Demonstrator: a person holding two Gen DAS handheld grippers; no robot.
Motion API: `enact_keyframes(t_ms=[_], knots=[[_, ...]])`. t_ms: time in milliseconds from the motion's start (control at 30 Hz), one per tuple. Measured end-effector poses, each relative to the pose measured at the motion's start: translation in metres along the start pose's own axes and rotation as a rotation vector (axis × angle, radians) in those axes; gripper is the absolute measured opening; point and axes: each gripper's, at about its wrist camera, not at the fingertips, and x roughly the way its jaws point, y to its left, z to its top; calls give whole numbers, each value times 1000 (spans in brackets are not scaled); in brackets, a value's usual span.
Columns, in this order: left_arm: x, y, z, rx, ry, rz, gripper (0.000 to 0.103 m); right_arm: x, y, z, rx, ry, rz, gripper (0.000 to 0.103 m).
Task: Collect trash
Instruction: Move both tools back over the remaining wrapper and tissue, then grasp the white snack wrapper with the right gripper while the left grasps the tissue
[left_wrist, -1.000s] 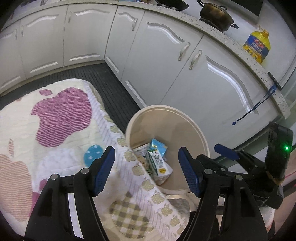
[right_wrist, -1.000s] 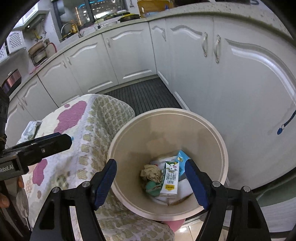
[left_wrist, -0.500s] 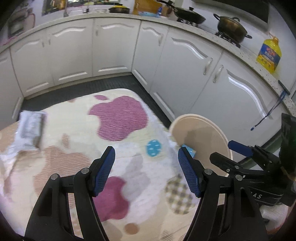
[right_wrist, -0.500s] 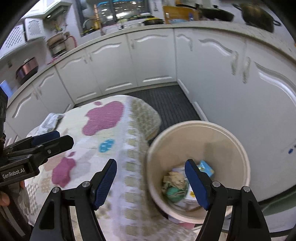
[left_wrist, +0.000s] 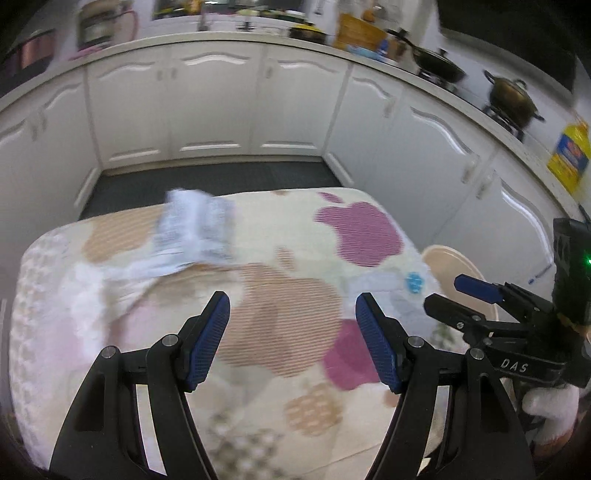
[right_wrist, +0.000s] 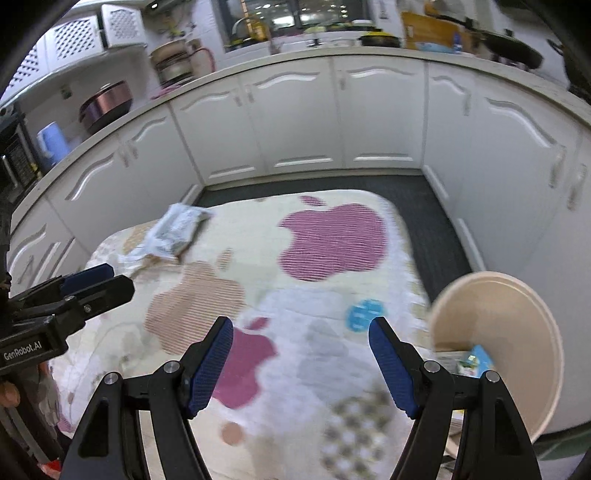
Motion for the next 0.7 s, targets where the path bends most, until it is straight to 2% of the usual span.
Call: enact_keyframes(t_ms=[333, 433, 700], knots=[[-16, 103, -6, -142, 23, 102, 70, 47, 65, 33, -38, 53, 122, 75], [-13, 118, -8, -141, 38, 122, 70, 65, 82, 49, -17, 72, 171, 77], [10, 145, -6, -153, 60, 135, 70, 119, 117, 89, 32, 118, 228, 79]])
